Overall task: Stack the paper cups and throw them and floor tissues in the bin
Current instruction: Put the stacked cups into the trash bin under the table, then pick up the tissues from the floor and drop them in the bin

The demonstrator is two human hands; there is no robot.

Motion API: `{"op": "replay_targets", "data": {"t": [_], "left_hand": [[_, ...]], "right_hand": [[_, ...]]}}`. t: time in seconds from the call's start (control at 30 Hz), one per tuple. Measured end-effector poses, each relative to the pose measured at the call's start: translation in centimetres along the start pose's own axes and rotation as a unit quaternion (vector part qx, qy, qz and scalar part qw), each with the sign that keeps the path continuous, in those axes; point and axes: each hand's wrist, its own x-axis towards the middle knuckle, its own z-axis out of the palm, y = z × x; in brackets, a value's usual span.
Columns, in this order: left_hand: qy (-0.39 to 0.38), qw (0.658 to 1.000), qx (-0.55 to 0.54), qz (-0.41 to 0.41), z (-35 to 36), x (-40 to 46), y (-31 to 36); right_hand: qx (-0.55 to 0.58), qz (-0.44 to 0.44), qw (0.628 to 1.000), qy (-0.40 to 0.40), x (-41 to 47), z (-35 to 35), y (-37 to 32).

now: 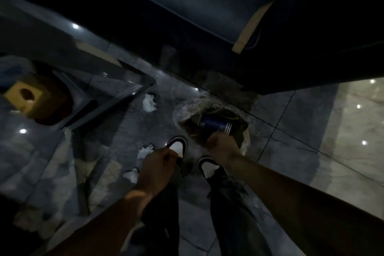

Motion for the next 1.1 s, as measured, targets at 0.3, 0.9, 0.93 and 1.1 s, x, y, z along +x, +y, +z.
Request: {"op": "replay_targets", "data": {"t": [0.3, 0.9, 0.93, 1.1], "left_hand": [[0.156, 0.983, -0.094, -0.008, 0.3, -8.1, -2.5], [0.274, 0.932, -0.183, -0.153, 8.9, -13.2, -20.0], [0.266, 0.937, -0.169, -0.152, 9.1, -12.3, -21.1], [0.312, 0.934, -0.154, -0.079, 9.0, -6.1, -28.0]], "right_hand": [[-0.064, -0.128, 0.990, 0.013, -4.7, 0.0, -1.4], [-0.290, -0.322, 0.899, -0.056, -1.9, 16.7, -0.4], [-0.314, -0.343, 0.883, -0.057, -1.1, 18.3, -0.5], [-0.404, -0.484, 0.773, -0.069, 4.8, 25.4, -2.1]]}}
